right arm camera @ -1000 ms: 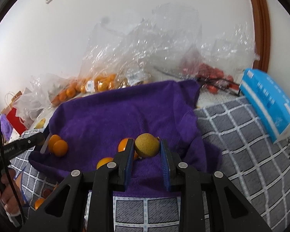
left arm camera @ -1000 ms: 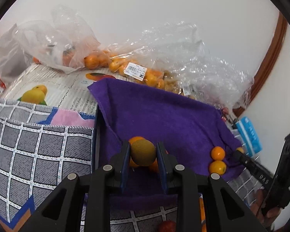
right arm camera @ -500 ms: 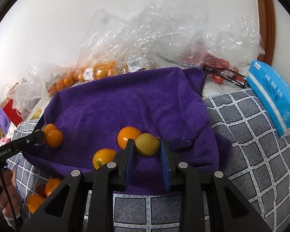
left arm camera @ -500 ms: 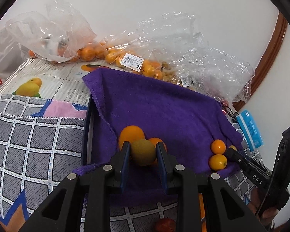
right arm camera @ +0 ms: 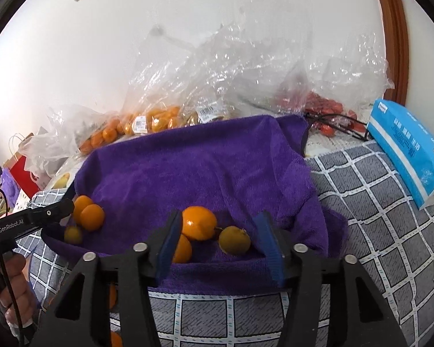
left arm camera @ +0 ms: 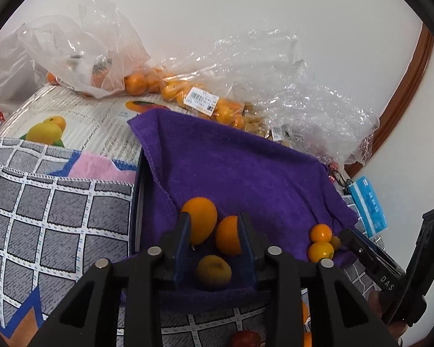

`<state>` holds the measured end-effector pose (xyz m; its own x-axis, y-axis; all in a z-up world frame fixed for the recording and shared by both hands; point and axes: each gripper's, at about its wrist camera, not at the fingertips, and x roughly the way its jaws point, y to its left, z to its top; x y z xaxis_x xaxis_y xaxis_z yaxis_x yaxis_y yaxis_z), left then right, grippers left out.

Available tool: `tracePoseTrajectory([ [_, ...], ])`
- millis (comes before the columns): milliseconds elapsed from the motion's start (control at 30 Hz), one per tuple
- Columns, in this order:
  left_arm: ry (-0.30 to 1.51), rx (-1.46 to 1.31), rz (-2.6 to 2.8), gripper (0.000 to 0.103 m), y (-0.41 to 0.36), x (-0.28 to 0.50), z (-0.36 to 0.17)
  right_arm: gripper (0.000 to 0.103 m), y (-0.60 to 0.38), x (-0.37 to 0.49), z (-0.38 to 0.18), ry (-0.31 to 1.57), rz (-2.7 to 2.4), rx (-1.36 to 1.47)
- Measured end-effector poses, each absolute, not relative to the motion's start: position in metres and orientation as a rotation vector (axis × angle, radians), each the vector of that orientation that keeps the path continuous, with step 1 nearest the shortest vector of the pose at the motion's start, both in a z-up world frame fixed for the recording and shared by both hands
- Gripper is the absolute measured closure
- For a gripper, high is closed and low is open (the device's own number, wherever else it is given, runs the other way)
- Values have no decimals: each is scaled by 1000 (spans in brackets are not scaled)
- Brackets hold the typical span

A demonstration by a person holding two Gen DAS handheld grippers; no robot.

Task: Organize fruits
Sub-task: 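Lower both yellow-green fruits onto the purple towel and open both tools, then grasp a large orange with the right tool while the left tool approaches another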

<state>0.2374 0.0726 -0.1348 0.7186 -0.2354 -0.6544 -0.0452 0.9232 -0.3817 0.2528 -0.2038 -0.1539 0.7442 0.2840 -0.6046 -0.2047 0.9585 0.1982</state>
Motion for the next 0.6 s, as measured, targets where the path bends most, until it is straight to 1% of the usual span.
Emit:
tracePoseTrajectory([
  [67,759,-392,-105,68,73,237,-133,47,-202,250,-153,669,278,114],
  [367,731,-373,-88,67,73,235,-124,47,-192,237,-142,585,303,57],
  [600,717,-443,-92,67,89,232,-116,47,-194,225,-131,682,261,122],
])
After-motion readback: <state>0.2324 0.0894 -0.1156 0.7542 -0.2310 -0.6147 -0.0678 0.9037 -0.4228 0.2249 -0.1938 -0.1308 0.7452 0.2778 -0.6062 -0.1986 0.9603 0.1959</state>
